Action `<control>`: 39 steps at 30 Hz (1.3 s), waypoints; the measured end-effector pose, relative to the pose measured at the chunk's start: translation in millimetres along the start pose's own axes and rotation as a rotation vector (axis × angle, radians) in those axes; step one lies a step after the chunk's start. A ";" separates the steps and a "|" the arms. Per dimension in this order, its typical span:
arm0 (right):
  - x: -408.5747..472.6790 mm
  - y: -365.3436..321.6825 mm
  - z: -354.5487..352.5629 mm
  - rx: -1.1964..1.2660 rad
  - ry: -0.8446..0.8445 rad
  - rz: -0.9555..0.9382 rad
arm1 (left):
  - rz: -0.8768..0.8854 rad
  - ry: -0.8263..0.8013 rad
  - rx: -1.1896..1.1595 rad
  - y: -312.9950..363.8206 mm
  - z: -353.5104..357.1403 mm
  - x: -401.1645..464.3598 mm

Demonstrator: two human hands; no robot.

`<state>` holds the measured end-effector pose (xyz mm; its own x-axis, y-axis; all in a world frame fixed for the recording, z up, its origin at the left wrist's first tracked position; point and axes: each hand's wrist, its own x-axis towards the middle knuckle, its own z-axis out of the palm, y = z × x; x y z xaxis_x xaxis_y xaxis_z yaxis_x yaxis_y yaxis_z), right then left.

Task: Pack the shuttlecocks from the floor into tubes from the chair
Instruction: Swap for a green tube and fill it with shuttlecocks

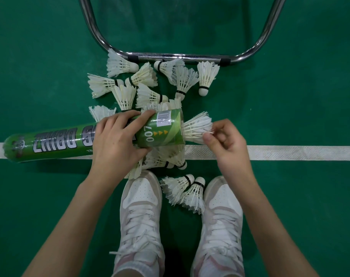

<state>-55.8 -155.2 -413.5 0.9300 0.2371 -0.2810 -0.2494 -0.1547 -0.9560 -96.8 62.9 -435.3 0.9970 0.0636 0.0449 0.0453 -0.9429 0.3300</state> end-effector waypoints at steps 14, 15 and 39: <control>-6.1 -5.3 29.4 -0.014 -0.057 0.021 | 0.056 0.025 -0.005 12.6 0.6 1.5; -7.5 -5.5 32.6 -0.056 -0.045 0.021 | 0.061 0.025 -0.005 13.6 0.9 1.8; 6.0 -6.1 27.4 -0.126 -0.246 0.041 | 0.078 0.003 0.002 17.1 0.4 2.3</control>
<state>-56.1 -126.5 -411.7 0.8224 0.4515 -0.3461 -0.2355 -0.2836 -0.9296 -93.8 46.8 -430.0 0.9973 -0.0096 0.0732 -0.0328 -0.9458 0.3232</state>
